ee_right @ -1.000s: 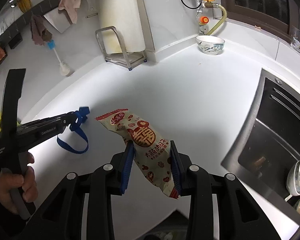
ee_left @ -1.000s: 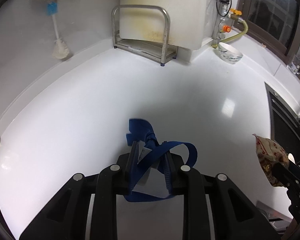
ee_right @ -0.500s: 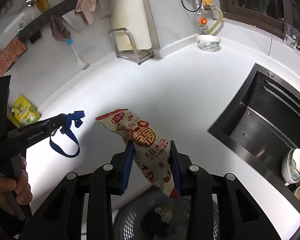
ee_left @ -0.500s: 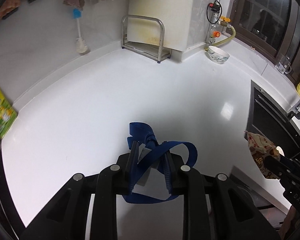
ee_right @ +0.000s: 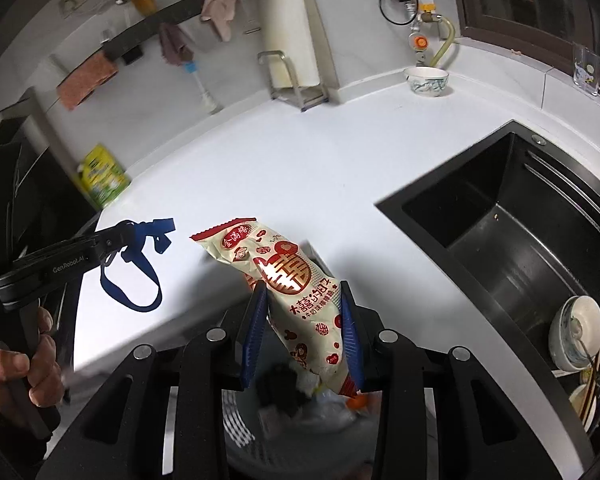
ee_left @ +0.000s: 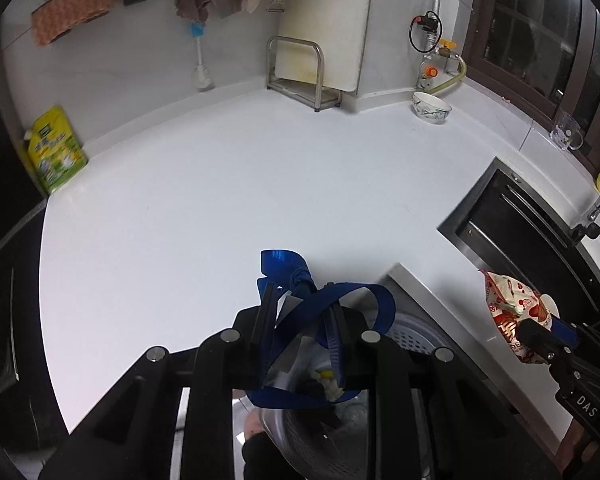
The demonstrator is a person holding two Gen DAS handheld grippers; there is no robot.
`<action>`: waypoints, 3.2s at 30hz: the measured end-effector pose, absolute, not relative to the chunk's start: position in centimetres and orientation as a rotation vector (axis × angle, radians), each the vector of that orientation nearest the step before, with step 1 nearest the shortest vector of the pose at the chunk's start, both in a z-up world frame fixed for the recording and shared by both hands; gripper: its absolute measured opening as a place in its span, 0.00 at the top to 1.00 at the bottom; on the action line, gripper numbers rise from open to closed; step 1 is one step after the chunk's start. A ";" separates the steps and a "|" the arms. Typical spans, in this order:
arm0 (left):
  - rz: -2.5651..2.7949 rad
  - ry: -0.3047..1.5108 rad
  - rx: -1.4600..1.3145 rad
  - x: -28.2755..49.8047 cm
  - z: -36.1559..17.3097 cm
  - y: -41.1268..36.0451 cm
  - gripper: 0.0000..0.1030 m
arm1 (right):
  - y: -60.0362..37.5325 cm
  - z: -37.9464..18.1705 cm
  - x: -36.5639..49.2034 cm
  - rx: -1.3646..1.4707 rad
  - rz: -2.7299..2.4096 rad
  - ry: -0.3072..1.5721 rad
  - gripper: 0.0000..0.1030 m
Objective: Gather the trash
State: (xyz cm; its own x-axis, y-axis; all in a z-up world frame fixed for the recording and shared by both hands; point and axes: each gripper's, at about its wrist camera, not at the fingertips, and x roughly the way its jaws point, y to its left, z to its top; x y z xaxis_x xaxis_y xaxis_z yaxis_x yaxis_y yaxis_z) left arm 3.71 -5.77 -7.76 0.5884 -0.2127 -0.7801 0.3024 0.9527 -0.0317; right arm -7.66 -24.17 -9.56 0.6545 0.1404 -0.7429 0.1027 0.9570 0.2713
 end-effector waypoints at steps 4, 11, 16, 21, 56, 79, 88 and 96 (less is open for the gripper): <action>-0.267 0.913 0.096 0.1 -8.4 -6.3 0.77 | -24.6 -10.5 -10.3 0.278 0.078 0.879 0.67; -0.230 0.983 0.102 -3.1 -10.9 -7.1 0.77 | -24.2 -13.1 -12.0 0.277 0.117 0.943 0.67; -0.230 1.024 0.108 -3.4 -13.4 -7.7 0.77 | -23.3 -15.4 -11.4 0.286 0.121 1.009 0.67; -0.199 1.043 0.120 -3.2 -15.4 -7.7 0.77 | -22.3 -17.5 -10.2 0.262 0.132 1.048 0.67; -0.105 0.988 0.045 -4.0 -10.5 -5.8 0.20 | -22.5 -13.8 -11.1 0.242 0.091 1.005 0.44; -0.108 0.969 0.074 -5.1 -8.6 -6.5 0.08 | -23.4 -12.0 -11.3 0.233 0.098 0.983 0.40; -0.090 0.962 0.089 -5.3 -8.0 -6.3 0.06 | -23.1 -11.3 -11.2 0.216 0.082 0.956 0.33; -0.080 0.960 0.081 -5.3 -7.8 -5.9 0.06 | -23.0 -11.2 -11.2 0.219 0.082 0.957 0.31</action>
State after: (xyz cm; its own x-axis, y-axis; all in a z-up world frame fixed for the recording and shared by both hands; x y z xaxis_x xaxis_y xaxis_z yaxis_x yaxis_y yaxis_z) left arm -5.29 -5.90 -7.77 0.5707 -0.0325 -0.8205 0.1040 0.9940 0.0330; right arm -11.18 -22.97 -11.16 0.5747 0.1659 -0.8013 0.0271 0.9748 0.2213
